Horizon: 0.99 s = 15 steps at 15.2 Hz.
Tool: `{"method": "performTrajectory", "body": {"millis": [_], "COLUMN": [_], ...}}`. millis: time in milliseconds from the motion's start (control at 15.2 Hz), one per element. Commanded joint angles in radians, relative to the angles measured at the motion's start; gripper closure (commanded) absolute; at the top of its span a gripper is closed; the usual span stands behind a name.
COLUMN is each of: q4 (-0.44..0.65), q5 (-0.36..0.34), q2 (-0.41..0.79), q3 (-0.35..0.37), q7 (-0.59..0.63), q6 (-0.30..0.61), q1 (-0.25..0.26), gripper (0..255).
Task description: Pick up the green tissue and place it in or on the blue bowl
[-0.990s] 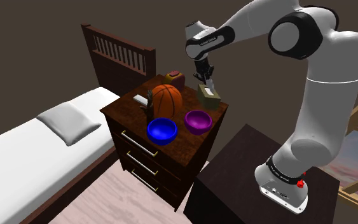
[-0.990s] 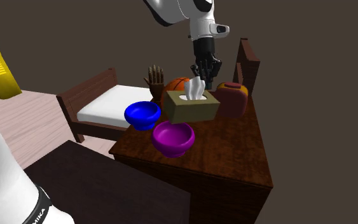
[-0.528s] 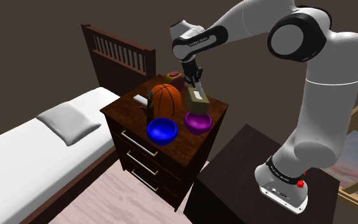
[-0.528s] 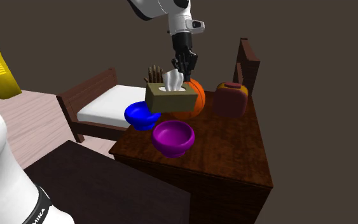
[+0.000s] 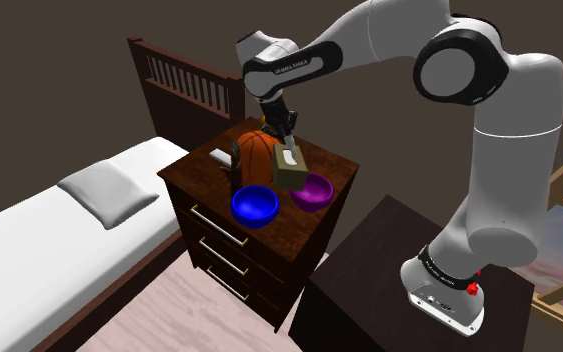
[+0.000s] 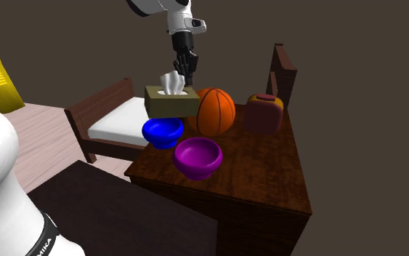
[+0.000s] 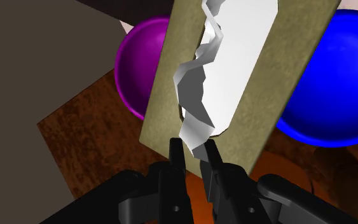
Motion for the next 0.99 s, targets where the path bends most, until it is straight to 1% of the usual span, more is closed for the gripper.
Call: {"method": "performTrajectory", "body": {"millis": [0,264,396,924], "q4": [0.044,0.152,0.236,0.182], "q5": [0.008,0.024,0.032,0.030], "q2": [0.021,0.079,0.125,0.159], "q3": [0.013,0.039,0.053,0.052], "q7": [0.032,0.094,0.130,0.144], "q6": [-0.030,-0.094,-0.139,-0.053], "q1": [0.025,0.079,0.112,0.110], "gripper": [255,255,255,255]}}
